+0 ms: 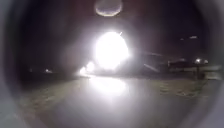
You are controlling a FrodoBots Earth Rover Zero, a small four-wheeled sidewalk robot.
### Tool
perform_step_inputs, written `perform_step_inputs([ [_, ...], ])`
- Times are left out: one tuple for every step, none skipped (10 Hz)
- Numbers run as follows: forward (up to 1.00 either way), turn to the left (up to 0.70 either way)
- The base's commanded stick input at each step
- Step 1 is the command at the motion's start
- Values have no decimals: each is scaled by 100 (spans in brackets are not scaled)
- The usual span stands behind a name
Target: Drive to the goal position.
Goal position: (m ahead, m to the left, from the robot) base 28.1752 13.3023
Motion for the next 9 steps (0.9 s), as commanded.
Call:
perform_step_inputs([
  [6,0],
  [6,0],
  [8,0],
  [7,0],
  [7,0],
  [7,0],
  [21,0],
  [87,0],
  [100,0],
])
